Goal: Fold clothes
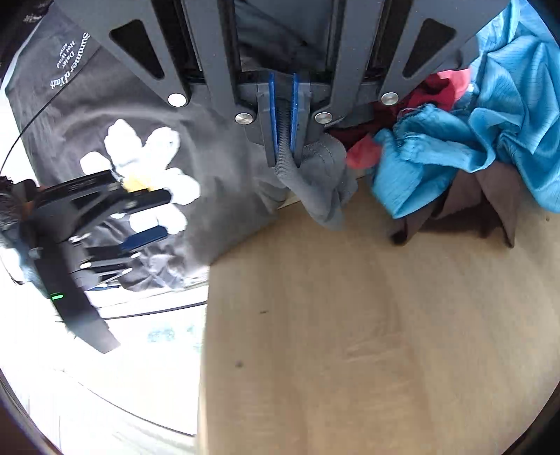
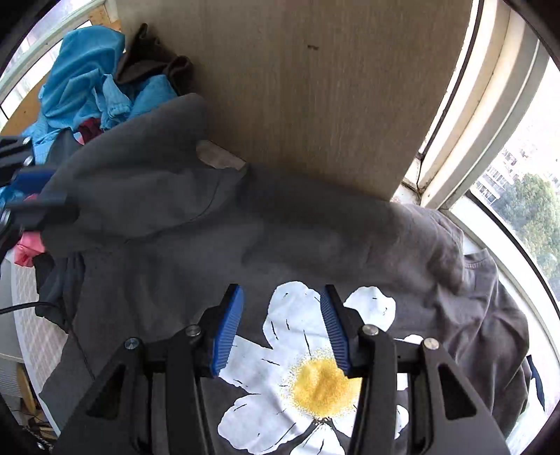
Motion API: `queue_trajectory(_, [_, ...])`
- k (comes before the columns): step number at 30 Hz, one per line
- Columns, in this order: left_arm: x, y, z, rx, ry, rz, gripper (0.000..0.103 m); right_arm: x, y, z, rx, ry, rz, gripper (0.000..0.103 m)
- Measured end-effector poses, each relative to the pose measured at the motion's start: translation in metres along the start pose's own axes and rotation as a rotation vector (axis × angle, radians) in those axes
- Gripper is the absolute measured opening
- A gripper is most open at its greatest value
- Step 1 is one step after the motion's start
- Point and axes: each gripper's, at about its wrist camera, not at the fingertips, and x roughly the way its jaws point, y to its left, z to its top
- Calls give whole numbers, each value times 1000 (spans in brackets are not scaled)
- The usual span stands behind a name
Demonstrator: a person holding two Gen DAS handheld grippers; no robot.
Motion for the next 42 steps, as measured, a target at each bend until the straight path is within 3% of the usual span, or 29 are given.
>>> queue_trajectory(1, [8, -19, -6, 35, 27, -60, 19, 1, -8, -4, 25, 3, 4, 46])
queue_trajectory(2, [16, -37, -12, 70, 55, -119, 40, 0, -15, -7, 46, -1, -2, 46])
queue_trajectory(3, [26, -53, -23, 113, 110, -134, 42, -4, -22, -10, 60, -11, -14, 46])
queue_trajectory(4, [35, -69, -33, 155, 164, -149, 42, -9, -28, -12, 70, -24, -14, 46])
queue_trajectory(5, [32, -76, -46, 178, 163, -137, 42, -13, -32, -13, 79, -37, -9, 46])
queue_trajectory(8, [25, -65, -72, 66, 164, -139, 42, -17, -35, -9, 94, -57, 72, 46])
queue_trajectory(11, [19, -48, -88, -9, 174, -72, 42, -3, -24, 1, 98, -38, 146, 46])
queue_trajectory(17, [39, -61, -85, 9, 160, -89, 43, 29, -23, -8, 128, 35, 87, 46])
queue_trajectory(19, [43, -63, -87, 7, 170, -103, 43, 35, -30, -11, 158, 33, 110, 46])
queue_trajectory(22, [44, -57, -91, -79, 171, -177, 43, 41, -35, -6, 173, 4, 158, 46])
queue_trajectory(27, [37, -45, -87, -125, 137, -142, 43, 49, -20, 5, 78, -9, 139, 46])
queue_trajectory(30, [30, -29, -82, -168, 103, -113, 43, 46, -11, 5, 36, 19, 185, 46])
queue_trajectory(31, [28, -26, -78, -140, 97, -90, 43, 45, -8, 4, 21, 23, 198, 45])
queue_trajectory(32, [29, -25, -74, -95, 94, -52, 45, 44, -4, 3, 4, 31, 205, 41])
queue_trajectory(34, [39, -27, -69, 17, 137, 22, 47, 42, 4, 1, -19, 51, 218, 3])
queue_trajectory(36, [48, -29, -68, 100, 189, 83, 48, 31, 11, 0, -25, 38, 236, 3])
queue_trajectory(39, [62, -25, -74, 124, 244, 10, 44, -5, 20, -4, -30, -34, 262, 2])
queue_trajectory(41, [74, -22, -80, 144, 297, 12, 24, -41, 12, -13, 0, -108, 290, 2])
queue_trajectory(42, [74, -18, -83, 130, 294, -3, 24, -51, 4, -21, 31, -114, 291, 2])
